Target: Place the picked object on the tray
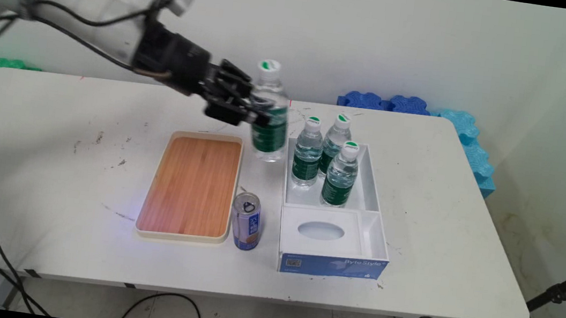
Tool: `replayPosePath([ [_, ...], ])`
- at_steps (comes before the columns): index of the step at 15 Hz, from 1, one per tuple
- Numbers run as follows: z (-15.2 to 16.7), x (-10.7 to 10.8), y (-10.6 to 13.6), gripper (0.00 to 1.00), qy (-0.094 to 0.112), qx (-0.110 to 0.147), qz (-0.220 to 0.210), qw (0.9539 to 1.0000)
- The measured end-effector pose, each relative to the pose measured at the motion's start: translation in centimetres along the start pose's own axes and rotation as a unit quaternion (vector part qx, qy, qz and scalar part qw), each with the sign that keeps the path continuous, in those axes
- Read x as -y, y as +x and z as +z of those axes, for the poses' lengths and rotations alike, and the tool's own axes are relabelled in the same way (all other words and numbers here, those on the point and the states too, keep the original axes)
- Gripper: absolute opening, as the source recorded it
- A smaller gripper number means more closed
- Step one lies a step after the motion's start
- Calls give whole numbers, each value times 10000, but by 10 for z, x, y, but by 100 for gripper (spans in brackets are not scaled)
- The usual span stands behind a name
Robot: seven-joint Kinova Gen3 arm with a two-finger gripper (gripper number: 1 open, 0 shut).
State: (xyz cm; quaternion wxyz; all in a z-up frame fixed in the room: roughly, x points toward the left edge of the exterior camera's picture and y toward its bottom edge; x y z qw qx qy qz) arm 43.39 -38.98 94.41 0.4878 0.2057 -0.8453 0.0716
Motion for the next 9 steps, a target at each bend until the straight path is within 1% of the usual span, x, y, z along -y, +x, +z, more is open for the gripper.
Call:
replayPosePath([
  [2, -25, -2, -14, 0, -14, 93, 43, 9999],
  [5, -54, -5, -44, 0, -20, 249, 90, 9996],
  [9, -73, -7, -83, 0, 4, 384, 189, 9991],
])
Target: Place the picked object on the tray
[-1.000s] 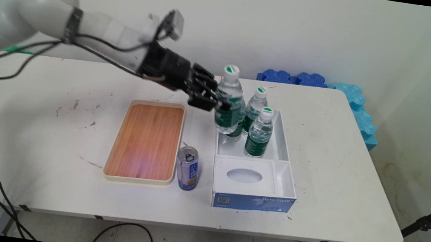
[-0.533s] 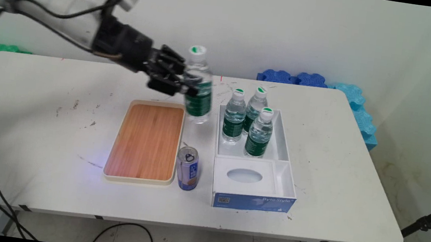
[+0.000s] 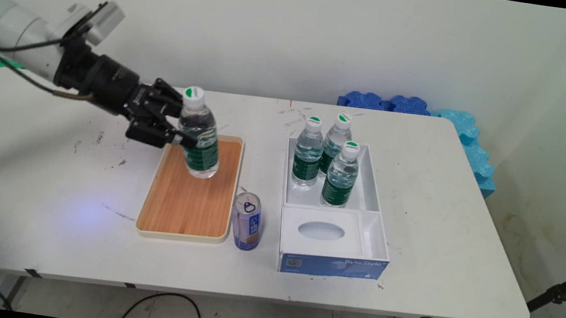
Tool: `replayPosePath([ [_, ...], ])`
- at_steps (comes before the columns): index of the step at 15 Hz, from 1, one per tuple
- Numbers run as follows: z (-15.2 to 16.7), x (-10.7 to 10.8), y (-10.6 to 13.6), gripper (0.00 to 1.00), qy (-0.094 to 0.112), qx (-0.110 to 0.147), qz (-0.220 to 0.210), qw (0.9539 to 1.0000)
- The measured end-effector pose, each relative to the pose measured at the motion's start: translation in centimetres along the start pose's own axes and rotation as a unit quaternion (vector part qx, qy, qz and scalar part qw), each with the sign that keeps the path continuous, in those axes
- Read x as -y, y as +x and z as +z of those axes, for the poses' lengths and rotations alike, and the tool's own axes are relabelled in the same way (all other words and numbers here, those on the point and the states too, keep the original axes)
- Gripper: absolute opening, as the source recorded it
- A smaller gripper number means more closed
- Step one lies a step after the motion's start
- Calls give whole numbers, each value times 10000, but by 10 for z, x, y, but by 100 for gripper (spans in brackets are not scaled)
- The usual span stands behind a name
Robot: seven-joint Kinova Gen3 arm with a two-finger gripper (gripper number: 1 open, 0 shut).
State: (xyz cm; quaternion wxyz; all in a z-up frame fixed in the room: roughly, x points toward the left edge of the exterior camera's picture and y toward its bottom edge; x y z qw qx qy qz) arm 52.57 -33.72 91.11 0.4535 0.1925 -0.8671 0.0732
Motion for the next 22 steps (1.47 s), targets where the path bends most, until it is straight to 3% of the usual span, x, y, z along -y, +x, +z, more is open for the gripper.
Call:
replayPosePath([
  [8, 20, -6, -45, 0, -4, 96, 84, 9999],
  [18, 51, -11, -73, 0, -19, 174, 15, 9998],
  [19, 54, -12, -74, 100, -25, 177, 8, 9998],
  [22, 59, -14, -78, 100, -35, 192, -2, 9998],
])
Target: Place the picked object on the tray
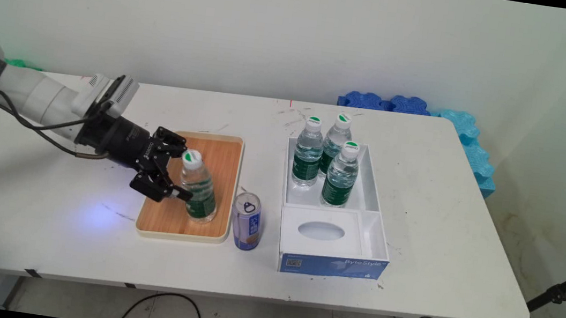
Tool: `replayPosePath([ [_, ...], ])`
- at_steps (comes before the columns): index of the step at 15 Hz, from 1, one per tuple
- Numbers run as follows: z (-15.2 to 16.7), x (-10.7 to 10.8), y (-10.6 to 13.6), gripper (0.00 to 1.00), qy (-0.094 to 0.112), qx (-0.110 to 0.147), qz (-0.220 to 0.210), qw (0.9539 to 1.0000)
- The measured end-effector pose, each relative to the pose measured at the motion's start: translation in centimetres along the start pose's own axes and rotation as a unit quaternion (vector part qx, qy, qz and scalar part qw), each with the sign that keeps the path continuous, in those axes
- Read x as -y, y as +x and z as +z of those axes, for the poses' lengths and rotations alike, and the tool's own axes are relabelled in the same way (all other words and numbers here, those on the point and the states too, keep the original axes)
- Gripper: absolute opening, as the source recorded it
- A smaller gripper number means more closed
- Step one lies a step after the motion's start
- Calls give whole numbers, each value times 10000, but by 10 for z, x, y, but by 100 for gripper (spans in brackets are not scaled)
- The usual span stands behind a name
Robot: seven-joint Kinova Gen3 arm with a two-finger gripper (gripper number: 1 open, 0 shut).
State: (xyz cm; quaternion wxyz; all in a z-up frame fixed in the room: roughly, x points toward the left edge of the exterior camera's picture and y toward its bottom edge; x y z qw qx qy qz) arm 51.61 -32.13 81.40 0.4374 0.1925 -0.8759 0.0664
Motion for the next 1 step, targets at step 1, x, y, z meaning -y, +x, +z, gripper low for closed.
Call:
replayPosePath([
  [1, 1, 0, -1, 100, 3, 0, -5, 10000],
])
